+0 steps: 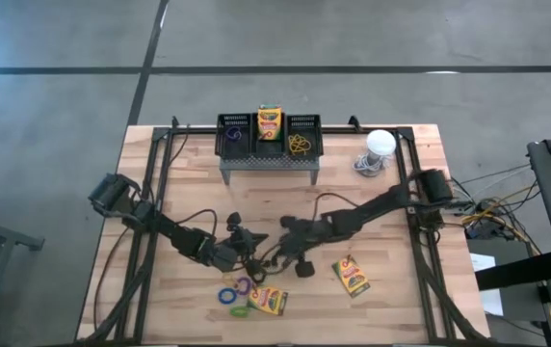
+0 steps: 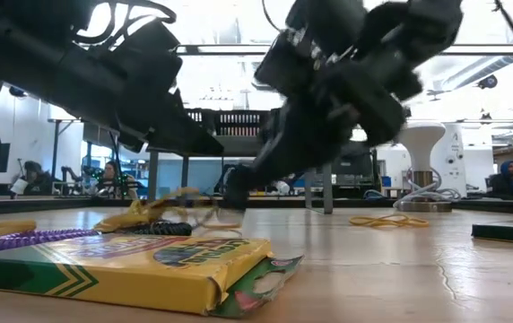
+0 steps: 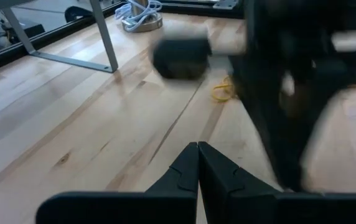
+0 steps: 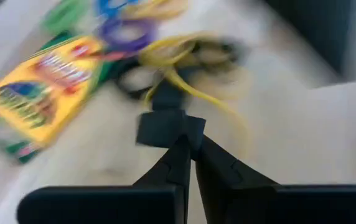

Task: Pick & Place Office Desk Supplies
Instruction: Put the black rubber band into the right black basket on the shelf

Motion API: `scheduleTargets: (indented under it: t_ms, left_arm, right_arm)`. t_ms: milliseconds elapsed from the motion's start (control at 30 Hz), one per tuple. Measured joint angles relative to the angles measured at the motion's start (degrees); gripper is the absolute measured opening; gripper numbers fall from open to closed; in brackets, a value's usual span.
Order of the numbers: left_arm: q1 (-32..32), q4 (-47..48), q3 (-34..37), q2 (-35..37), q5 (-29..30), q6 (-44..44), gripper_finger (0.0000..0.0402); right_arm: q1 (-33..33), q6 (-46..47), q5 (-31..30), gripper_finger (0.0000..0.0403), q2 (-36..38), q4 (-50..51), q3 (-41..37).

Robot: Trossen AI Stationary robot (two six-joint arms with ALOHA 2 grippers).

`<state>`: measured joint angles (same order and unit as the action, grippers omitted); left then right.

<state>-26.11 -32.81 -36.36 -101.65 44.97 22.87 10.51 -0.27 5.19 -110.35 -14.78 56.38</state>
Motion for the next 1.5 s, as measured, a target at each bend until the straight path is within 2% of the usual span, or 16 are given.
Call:
scheduleTargets:
  t_ms: [133,233,400,533,667,767,933,1100,1367,1500]
  left_arm:
    - [0.1,-1.1,0.0,0.0,-1.4,-0.5,0.0013]
    - [0.7,-3.6,-0.1,0.0,-2.5,-3.3,0.0038]
    - [2.5,-8.1,-0.1,0.1,-3.4,-6.7,0.0121]
    - [4.8,-9.3,-0.4,0.2,-4.1,-5.2,0.0198]
    - [7.4,-9.5,-1.3,0.2,-11.6,-4.6,0.0256]
    - [9.2,-9.6,-2.8,-0.2,-19.3,-4.7,0.0271]
    - [9.5,-6.6,-4.3,-0.2,-20.2,-5.0,0.0245]
    - [9.6,-3.2,-4.2,-0.2,-19.4,-4.6,0.0175]
    - [9.7,-3.2,-4.2,-0.2,-17.5,-4.6,0.0052]
    - [9.7,-3.2,-4.2,-0.2,-16.9,-4.6,0.001]
  right_arm:
    - [1.6,-1.8,-19.9,0.0013,7.2,-2.6,-5.4]
    - [2.1,-3.1,-27.3,0.0013,11.5,-6.7,-9.5]
    - [1.8,-3.2,-27.9,0.0013,16.0,-13.9,-14.7]
    - [1.9,-3.6,-27.9,0.0013,17.0,-17.4,-16.8]
    - [1.8,-4.2,-27.9,0.0013,15.9,-17.8,-17.0]
    - [1.9,-4.6,-27.8,0.0013,14.9,-18.0,-16.0]
    - [1.9,-4.9,-27.7,0.0013,14.2,-17.7,-15.6]
    - [1.8,-4.9,-27.7,0.0013,14.2,-17.7,-15.6]
    - [1.8,-4.9,-27.7,0.0013,14.3,-17.7,-15.6]
    - [1.8,-4.9,-27.7,0.0013,14.3,-17.6,-15.6]
